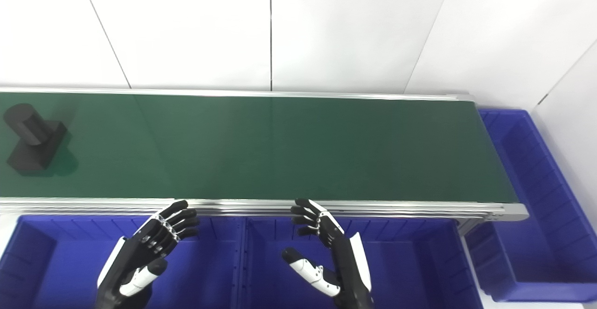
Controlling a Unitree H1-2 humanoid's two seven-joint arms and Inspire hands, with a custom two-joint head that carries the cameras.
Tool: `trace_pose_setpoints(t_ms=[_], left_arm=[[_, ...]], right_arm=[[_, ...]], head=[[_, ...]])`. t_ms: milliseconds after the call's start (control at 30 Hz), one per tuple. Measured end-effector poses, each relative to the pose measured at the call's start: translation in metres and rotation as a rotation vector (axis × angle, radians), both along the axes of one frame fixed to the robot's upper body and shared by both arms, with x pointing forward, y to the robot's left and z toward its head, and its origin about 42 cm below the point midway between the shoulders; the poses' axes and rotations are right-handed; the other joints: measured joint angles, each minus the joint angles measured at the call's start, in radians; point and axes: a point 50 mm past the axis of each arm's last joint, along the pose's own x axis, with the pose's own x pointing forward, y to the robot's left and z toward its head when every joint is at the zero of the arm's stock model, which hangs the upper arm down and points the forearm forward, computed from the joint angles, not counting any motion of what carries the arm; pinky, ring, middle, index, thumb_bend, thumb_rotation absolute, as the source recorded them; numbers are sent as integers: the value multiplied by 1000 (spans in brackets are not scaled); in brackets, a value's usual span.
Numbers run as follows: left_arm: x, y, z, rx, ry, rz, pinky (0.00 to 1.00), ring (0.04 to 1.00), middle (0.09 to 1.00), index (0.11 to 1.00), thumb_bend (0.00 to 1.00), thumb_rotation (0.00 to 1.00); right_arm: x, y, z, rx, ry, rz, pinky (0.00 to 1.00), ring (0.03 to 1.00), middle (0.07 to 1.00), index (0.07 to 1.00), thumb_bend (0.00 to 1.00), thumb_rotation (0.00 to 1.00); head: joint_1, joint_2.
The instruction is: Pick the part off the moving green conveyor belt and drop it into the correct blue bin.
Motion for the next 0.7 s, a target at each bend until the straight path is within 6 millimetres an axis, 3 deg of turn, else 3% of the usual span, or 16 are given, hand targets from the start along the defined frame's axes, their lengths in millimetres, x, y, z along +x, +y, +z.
trace_pose_setpoints(t_ms=[100, 167, 233, 300, 367, 433, 700], left_arm=[[0, -4, -5, -6, 9, -12, 764, 773, 785, 814, 969, 468], [-1, -6, -6, -8, 11, -18, 766, 775, 789, 817, 967, 463], [-1, -7, -6, -7, -4, -20, 767, 775, 790, 819, 967, 457], [0, -8, -7, -5, -6, -23, 766, 773, 786, 818, 973, 452], [1, -9, -10, 1, 1, -29, 766, 773, 783, 817, 977, 451], [1, -10, -11, 6, 6, -33, 768, 772, 778, 813, 984, 444], [4, -11, -18, 44, 23, -46, 749, 755, 768, 805, 1000, 426]], right_arm=[[-1, -6, -3, -14, 8, 5, 621, 714, 764, 815, 578, 608], [-1, -9, -7, -18, 21, 4, 619, 713, 763, 817, 566, 609], [-1, -12, -8, -22, 23, 4, 617, 713, 763, 820, 558, 614], [0, -15, -9, -27, 22, 6, 617, 713, 763, 821, 564, 624], [1, -17, -11, -23, 28, 7, 616, 713, 762, 821, 564, 624], [2, -18, -13, -19, 34, 7, 613, 710, 757, 820, 559, 619], [6, -24, -15, -18, 40, 11, 601, 706, 751, 819, 561, 640]], head=[[38, -20], [90, -55], [91, -55], [129, -93], [129, -94], [155, -123], [186, -169]])
